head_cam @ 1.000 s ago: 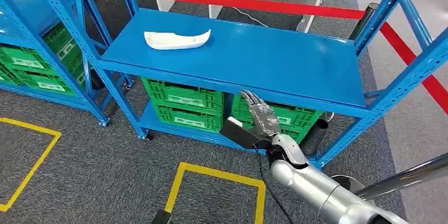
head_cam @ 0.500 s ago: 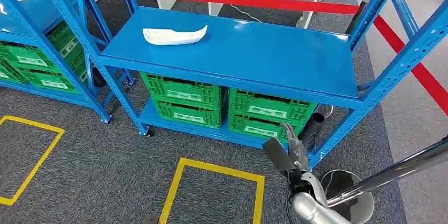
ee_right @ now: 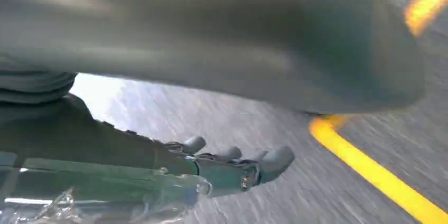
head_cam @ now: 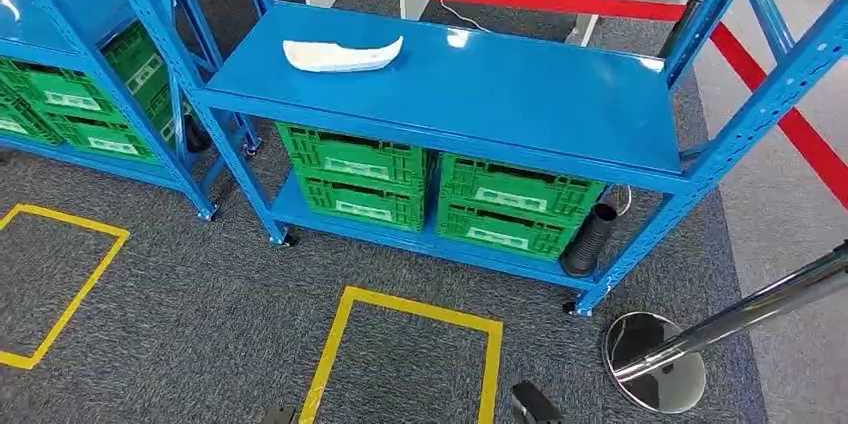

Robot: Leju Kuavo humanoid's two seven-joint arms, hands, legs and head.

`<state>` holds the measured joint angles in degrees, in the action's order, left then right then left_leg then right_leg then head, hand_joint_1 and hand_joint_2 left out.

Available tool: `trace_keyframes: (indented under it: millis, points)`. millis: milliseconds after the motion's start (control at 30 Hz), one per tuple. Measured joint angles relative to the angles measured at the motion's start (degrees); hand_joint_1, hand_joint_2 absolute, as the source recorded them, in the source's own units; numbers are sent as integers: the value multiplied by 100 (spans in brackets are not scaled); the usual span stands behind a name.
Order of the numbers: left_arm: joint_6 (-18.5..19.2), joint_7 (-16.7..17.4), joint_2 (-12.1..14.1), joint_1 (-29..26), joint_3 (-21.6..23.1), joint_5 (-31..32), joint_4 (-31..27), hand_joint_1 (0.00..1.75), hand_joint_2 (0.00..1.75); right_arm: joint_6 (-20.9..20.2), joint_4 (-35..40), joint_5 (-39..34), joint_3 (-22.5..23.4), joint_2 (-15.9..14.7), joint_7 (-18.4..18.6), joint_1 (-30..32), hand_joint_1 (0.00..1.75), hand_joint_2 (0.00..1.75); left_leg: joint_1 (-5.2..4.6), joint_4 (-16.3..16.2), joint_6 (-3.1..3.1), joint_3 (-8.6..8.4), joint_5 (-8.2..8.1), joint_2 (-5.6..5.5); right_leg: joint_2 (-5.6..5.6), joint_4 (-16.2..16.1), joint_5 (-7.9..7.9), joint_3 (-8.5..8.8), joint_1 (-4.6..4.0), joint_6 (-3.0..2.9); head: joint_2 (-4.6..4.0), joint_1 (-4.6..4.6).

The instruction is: Take the parts from the cabinet and place them on the table.

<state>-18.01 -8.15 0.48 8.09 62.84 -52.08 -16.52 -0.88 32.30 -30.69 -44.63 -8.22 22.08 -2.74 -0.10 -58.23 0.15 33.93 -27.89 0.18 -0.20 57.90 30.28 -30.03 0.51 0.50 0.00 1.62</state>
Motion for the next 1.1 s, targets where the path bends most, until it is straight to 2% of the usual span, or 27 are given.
trace_keyframes:
  millis: [67, 100, 133, 167, 200, 267, 300, 333, 367, 433, 467, 500, 533, 567, 600, 767, 933, 1100]
  points:
    - [-20, 157, 35, 62, 33, 26, -9, 0, 0, 50, -303, -314, 2, 207, 314, 31, 0, 0, 26, 17, -68, -2, 44, -1, -1, 28, -16, -24, -32, -64, 0, 2]
    - [-31, 205, 57, 78, 48, 26, -9, 0, 0, 150, -402, -409, 4, 315, 353, 51, 0, 0, 31, 19, -101, -4, 57, -3, -4, 11, -48, -33, -26, -118, 0, 4]
    - [-50, 227, 92, 85, 57, 22, -9, 0, 0, 279, -489, -472, 13, 402, 364, 50, 0, 0, 44, -29, -142, 9, -33, -7, -19, -13, -88, -37, 15, -178, 0, 7]
    - [-65, 251, 118, 98, 61, 13, -11, 0, 0, 428, -589, -515, 28, 485, 349, 34, 0, 0, 42, -205, -181, 57, -227, -9, -10, -13, -106, -51, 12, -207, 0, -33]
    - [-79, 255, 129, 113, 68, -2, -15, 0, 0, 522, -683, -533, 35, 563, 316, 19, 0, 0, 52, -565, -203, 177, -474, -8, -11, -13, -119, -66, 12, -227, 0, -67]
    - [-187, 258, 155, 123, 74, -33, -17, 0, 0, 895, -843, -533, 37, 664, 14, 28, 0, 0, 57, -1483, -234, 515, -909, -8, -29, -5, -139, -106, -3, -252, 0, -90]
    - [-279, 258, 157, 105, 79, -35, -22, 0, 0, 1137, -904, -535, 37, 684, -236, 35, 0, 0, 58, -1718, -235, 578, -970, -8, -31, 5, -149, -130, -9, -254, 0, -90]
    - [-332, 258, 166, 84, 85, -37, -22, 0, 0, 1264, -946, -585, 37, 697, -428, 34, 0, 0, 57, -1657, -227, 508, -891, -8, -27, 13, -155, -146, -14, -251, 0, -90]
    - [-345, 258, 170, 69, 87, -59, -24, 0, 0, 1308, -992, -669, 46, 710, -585, 29, 0, 0, 57, -1353, -206, 318, -700, -9, -24, 24, -158, -152, -17, -246, 0, -98]
    - [-293, 297, 175, 62, 90, -83, -31, 0, 0, 1310, -1075, -834, 87, 715, -667, 17, 0, 0, 55, -393, -147, -214, -257, -9, -23, 35, -156, -141, -22, -233, 0, -100]
    - [-249, 352, 179, 62, 96, -81, -37, 0, 0, 1281, -1112, -887, 107, 715, -665, 16, 0, 0, 47, -55, -105, -381, -251, -17, -25, 37, -158, -153, -30, -207, 0, -98]
    - [-199, 426, 179, 65, 111, -55, -42, 0, 0, 1231, -1154, -920, 125, 723, -632, 3, 0, 0, 28, 69, -82, -426, -271, -15, -16, 70, -159, -187, -68, -158, 0, -96]
    - [-154, 514, 179, 59, 124, -7, -44, 0, 0, 1175, -1186, -926, 125, 734, -563, -6, 0, 0, 22, 68, -60, -393, -292, -12, -23, 69, -184, -217, -59, -119, 0, -94]
    - [-107, 606, 159, 35, 146, 33, -55, 0, 0, 1095, -1228, -911, 125, 739, -437, -15, 0, 0, 31, 115, -70, -387, -291, -5, -25, 88, -113, -225, -81, -154, 0, -87]
    - [-52, 702, 166, 11, 175, 77, -57, 0, 0, 1030, -1263, -871, 122, 743, -328, -13, 0, 0, 27, 110, -69, -395, -291, -8, -20, 76, -159, -220, -69, -199, 0, -92]
    - [245, 979, 142, 38, 325, 247, -72, 0, 0, 1030, -1339, -946, 88, 817, 333, -14, 0, 0, 15, 108, -24, -396, -289, -4, -14, 8, -198, -186, -60, -129, 0, -76]
    - [256, 1012, 118, 110, 426, 288, -72, 0, 0, 952, -1376, -1149, -11, 808, 657, -19, 0, 0, 7, 104, -3, -394, -298, -3, -13, -12, -206, -182, -53, -81, 0, -79]
    - [208, 1090, 127, 141, 492, 312, -70, 0, 0, 499, -1383, -1518, -122, 817, 1077, -24, 0, 0, 8, 105, -1, -397, -300, -3, -12, -12, -199, -185, -53, -69, 0, -79]
